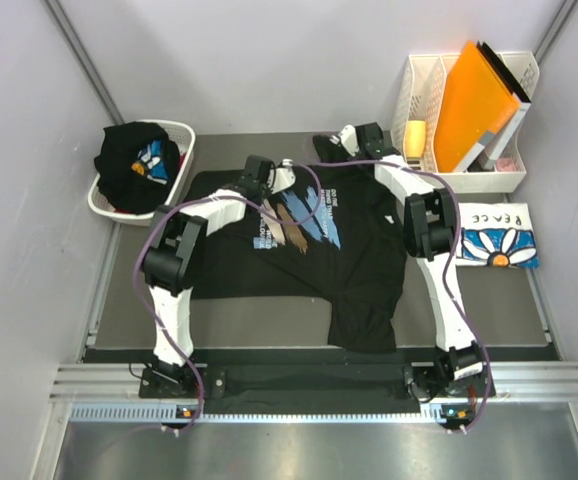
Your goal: Fold and stack the t-shirts
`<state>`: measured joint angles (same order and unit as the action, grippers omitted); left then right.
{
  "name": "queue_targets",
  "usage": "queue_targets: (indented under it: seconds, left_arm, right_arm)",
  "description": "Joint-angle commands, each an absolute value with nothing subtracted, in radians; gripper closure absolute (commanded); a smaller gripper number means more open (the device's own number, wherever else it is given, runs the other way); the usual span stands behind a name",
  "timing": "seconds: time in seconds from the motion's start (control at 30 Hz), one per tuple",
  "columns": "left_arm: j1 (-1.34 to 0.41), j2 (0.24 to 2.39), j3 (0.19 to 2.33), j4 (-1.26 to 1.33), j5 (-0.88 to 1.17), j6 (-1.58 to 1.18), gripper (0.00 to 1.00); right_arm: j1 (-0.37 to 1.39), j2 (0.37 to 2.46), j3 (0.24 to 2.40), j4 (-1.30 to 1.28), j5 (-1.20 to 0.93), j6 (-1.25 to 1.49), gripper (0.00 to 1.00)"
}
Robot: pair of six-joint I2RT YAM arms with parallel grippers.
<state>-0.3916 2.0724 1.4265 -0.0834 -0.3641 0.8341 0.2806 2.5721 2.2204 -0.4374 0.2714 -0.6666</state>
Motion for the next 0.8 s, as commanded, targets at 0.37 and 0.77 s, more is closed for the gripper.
queue_targets:
  seconds: [0.37,0.77]
  left_arm:
    - [-0.393,1.921,1.367,-0.055,-0.361,0.841,1.00]
    - [-0.400,1.922,1.351,-0.017,-0.411,0.815,1.00]
  right_arm:
    - [0.276,2.654,2.210,-0.141,0.508,-0.865,1.00]
    - [0.279,2.472,2.189,-0.288,0.313,-0.655,0.93]
